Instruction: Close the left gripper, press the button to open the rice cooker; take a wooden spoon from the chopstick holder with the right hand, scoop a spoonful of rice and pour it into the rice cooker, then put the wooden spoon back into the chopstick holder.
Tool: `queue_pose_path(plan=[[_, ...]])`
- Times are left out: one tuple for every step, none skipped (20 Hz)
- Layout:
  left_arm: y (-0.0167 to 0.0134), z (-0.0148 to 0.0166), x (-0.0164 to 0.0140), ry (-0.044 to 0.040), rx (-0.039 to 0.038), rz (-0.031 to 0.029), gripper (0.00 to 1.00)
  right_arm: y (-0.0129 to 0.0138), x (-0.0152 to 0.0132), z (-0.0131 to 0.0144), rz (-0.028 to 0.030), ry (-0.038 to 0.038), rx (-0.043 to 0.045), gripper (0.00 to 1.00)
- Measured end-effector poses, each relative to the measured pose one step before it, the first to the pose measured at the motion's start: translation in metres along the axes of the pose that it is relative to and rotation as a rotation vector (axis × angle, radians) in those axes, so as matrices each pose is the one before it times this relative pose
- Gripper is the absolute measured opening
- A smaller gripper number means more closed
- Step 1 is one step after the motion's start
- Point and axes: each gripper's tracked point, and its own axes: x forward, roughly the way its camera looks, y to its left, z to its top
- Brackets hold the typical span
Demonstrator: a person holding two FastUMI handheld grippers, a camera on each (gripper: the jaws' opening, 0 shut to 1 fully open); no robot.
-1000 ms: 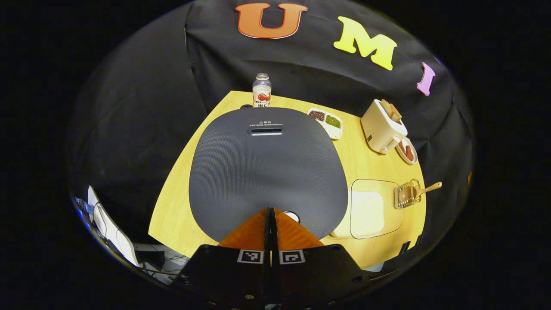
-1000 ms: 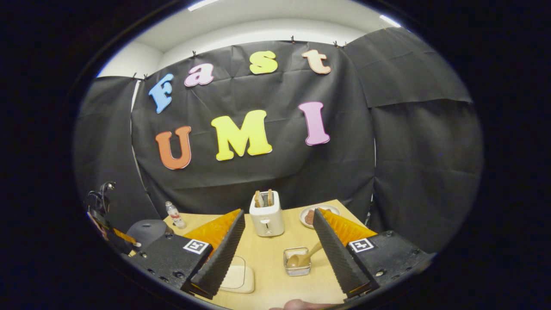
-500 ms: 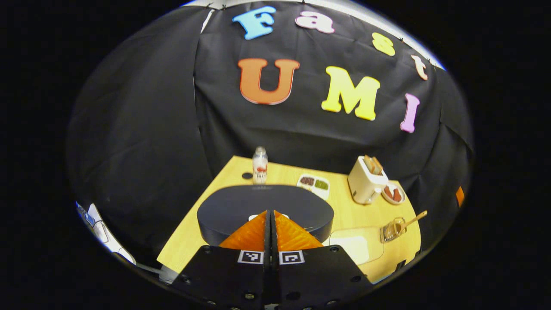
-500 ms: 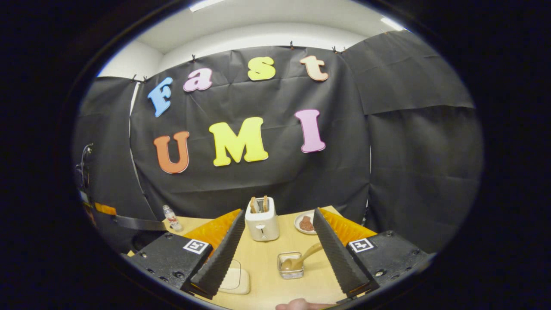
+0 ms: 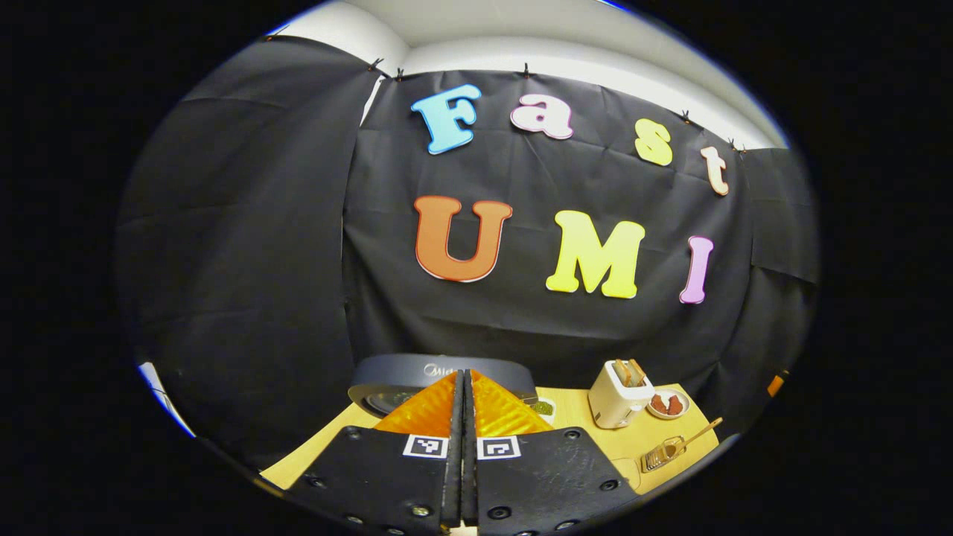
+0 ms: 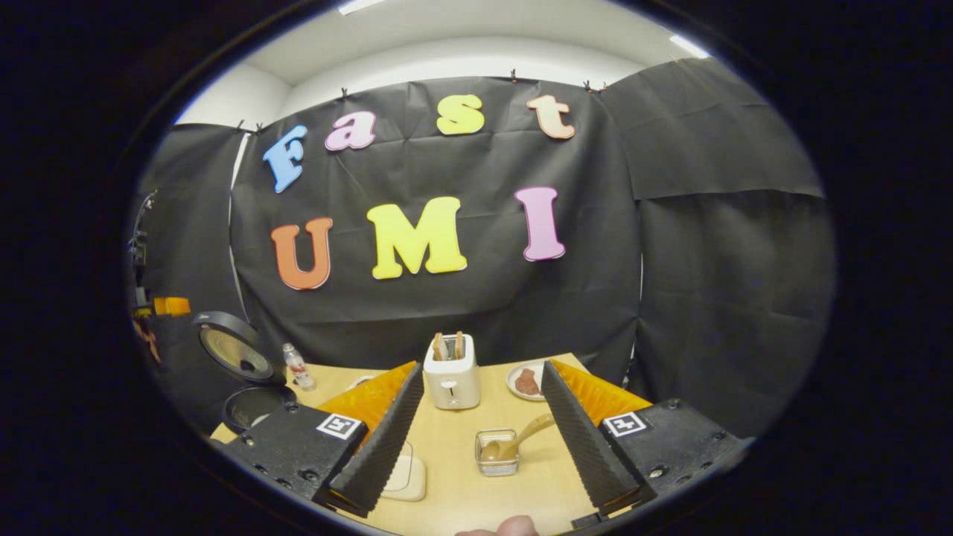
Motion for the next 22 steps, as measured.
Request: queue_pose_path(plan=[[-0.00489,0.00185,-0.00122,-0.0129,-0.00547,-0.00918,0.03,-0.0005,-0.00013,-0.00358,0.0004,0.00774,0.00286,0.98],[-0.00381,0.00074,-0.00265,-0.01506,0.00335,-0.00567,0.04,-0.00117,0.00005,-0.00491,-0.00197,0.00771,0.00001,0.98],[-0.00293,0.00267,-0.0055,-0.02116,0.019,-0.00827,0.06,-0.00201,-0.00015,-0.00399,-0.00391,0.00579,-0.00045,0.98],[-0.00165,0.00113,-0.0051,-0.01404,0.01978,-0.0013,0.11,-0.00279,-0.00006,-0.00516,-0.00434,0.00522,-0.0001,0.98],[-0.00357,0.00036,-0.00518,-0.01154,0.01482,-0.0099,0.01,-0.00276,0.00053,-0.00578,-0.00412,0.00769,0.00436,1.0],[-0.0059,-0.00024,-0.00454,0.00007,0.00801,-0.01654,0.23,-0.00192,0.00158,-0.00614,-0.00357,0.01235,0.00635,0.98],[-0.00728,-0.00288,-0.0076,0.01267,0.00278,-0.00869,0.28,-0.00188,0.00061,-0.00579,-0.00028,0.01152,0.00597,0.98],[-0.00764,-0.00395,-0.00429,0.01662,-0.00196,-0.02208,0.33,-0.00214,0.00263,-0.00526,-0.00137,0.00892,0.00475,0.98],[-0.0068,0.00033,-0.00644,0.00327,0.00095,-0.00525,0.47,-0.00187,0.00301,-0.00443,-0.00067,0.00928,0.00212,1.0],[-0.00308,0.00282,-0.00354,-0.00837,0.00524,-0.00193,0.61,-0.00166,0.00365,-0.0055,0.00189,0.00648,0.00292,1.0],[-0.00185,0.00762,-0.00632,-0.0153,0.00607,0.0061,0.74,-0.00291,0.00485,-0.0058,-0.00011,0.01067,0.00456,1.0],[-0.00373,-0.00289,0.00049,-0.01197,0.00357,0.0041,0.87,-0.00264,0.00677,-0.00644,0.00152,0.01128,0.01035,1.0],[-0.00283,0.00092,-0.00184,-0.00645,-0.00072,0.00652,1.0,-0.00292,0.00736,-0.00675,-0.00017,0.01379,0.00748,0.98],[-0.00652,-0.00099,-0.00222,-0.00118,-0.00479,0.00165,0.94,-0.0032,0.00902,-0.00788,-0.0036,0.01885,-0.00646,1.0],[-0.00562,0.00141,-0.00263,-0.01232,0.00178,0.00417,0.94,-0.00339,0.00814,-0.00644,-0.00104,0.00899,-0.00656,0.98],[-0.00389,0.00304,-0.00149,-0.01489,0.01012,0.00669,0.95,-0.00417,0.00847,-0.00765,-0.00287,0.01689,-0.00159,1.0],[-0.00472,0.00125,-0.0017,-0.01203,0.01249,-0.00201,0.95,-0.00414,0.01016,-0.00827,-0.00132,0.02153,0.00036,1.0],[-0.00702,-0.001,-0.00155,-0.00533,0.0135,-0.00275,0.95,-0.00288,0.01125,-0.00754,0.00038,0.01528,-0.00245,1.0],[-0.00478,-0.00289,-0.00054,0.00534,0.00875,0.00094,0.94,-0.00347,0.01126,-0.00732,-0.00058,0.01862,-0.0093,1.0],[-0.00538,-0.0042,0.00043,0.01235,0.00064,0.0002,0.94,-0.00317,0.01108,-0.00744,0.00018,0.01762,-0.01053,1.0],[-0.00509,-0.00271,0.00005,0.00964,0.00098,-0.00252,0.94,-0.00277,0.01178,-0.00704,0.00365,0.01856,-0.00449,1.0],[-0.00279,-0.00125,0.00165,0.00732,0.00677,0.00543,0.95,-0.00168,0.0107,-0.00704,0.0075,0.02489,0.00527,1.0]])
